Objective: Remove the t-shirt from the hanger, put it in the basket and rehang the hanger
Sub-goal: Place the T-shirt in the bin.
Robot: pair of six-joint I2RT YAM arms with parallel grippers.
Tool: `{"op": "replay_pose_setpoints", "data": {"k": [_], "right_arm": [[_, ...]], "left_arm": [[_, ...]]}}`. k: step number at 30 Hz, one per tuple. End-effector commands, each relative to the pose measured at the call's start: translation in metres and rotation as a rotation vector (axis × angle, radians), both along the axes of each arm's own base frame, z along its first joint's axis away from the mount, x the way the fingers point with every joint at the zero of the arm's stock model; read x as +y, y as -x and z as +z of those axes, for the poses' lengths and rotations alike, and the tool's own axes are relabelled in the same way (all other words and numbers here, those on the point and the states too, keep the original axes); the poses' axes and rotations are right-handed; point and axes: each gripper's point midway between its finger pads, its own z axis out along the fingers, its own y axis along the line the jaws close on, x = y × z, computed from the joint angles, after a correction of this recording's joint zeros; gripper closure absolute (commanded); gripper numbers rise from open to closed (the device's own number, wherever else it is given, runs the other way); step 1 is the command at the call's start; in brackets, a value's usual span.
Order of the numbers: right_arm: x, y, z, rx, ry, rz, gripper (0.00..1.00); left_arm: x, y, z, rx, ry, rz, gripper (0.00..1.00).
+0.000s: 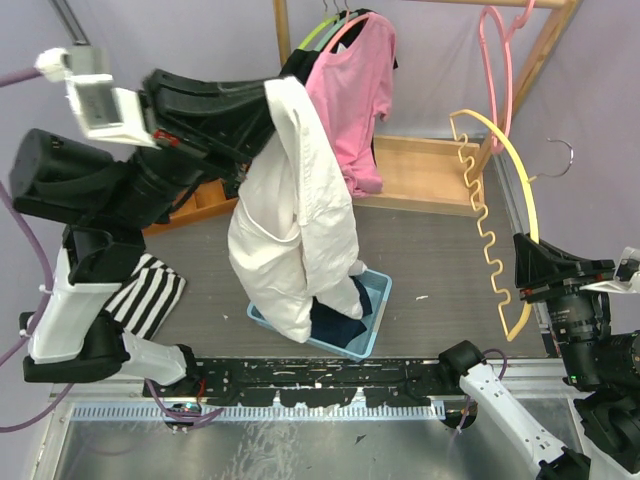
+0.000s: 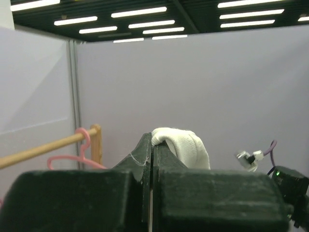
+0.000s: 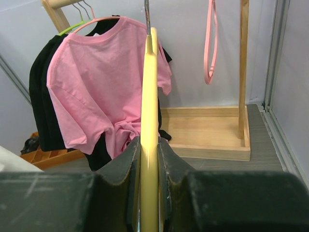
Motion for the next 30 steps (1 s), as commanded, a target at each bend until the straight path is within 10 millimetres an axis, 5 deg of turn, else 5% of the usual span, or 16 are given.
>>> {"op": "replay_pose_setpoints", "data": {"k": [1,10,19,30], "right_arm": [[0.002,0.002,0.024,-0.077,-0.048,0.017,0.99],[0.0,-0.001,0.013,-0.056,-0.041,-0.003,0.99],[0.002,-0.007,0.007,-0.044,-0.029,-0.009,0.99],[0.011,-0.022,0.001,-0.03,-0.023,0.002,0.99]], "left_arm": [[-0.028,-0.037,-0.051,0.12,-0.094,0.107,1.0],[-0.064,-0.078,-0.171,0.306,-0.309,0.221,1.0],[-0.065,-0.07,-0.251,0.403,-0.462,0.278,1.0],[-0.039,-0.042,-0.341,0.593,-0.681,0.309,1.0]]}}
